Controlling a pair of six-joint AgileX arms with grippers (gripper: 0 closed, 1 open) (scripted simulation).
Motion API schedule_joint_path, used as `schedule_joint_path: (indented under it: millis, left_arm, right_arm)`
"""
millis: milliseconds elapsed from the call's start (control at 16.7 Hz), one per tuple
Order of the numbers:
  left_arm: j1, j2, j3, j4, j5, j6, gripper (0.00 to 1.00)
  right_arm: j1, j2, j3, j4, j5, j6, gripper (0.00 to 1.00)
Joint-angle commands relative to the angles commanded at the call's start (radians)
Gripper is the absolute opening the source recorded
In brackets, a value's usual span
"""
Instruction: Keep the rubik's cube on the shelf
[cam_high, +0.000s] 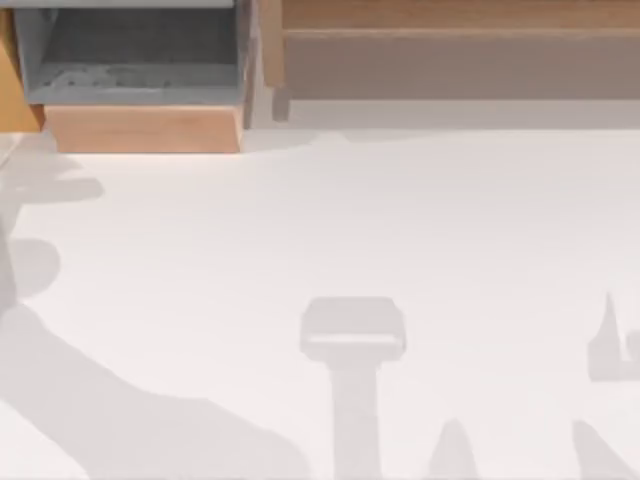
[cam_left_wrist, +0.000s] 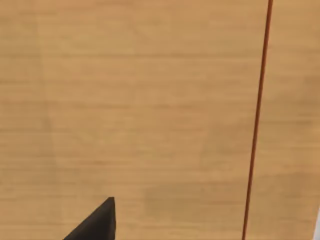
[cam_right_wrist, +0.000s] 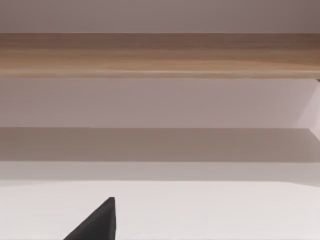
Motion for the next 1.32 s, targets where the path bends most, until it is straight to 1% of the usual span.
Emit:
schedule_joint_path:
  millis: [780,840,1320]
  left_arm:
    - [0.000,0.000,0.000,0.000,0.000,0.000,0.02]
    - [0.000,0.000,0.000,0.000,0.000,0.000,0.00]
    - [0.004,0.009,-0.001,-0.009,0.000,-0.005,0.00]
  right_arm:
    - [0.000,0.000,0.000,0.000,0.000,0.000,1.00]
    - [0.000,0.000,0.000,0.000,0.000,0.000,1.00]
    - [0.000,0.000,0.000,0.000,0.000,0.000,1.00]
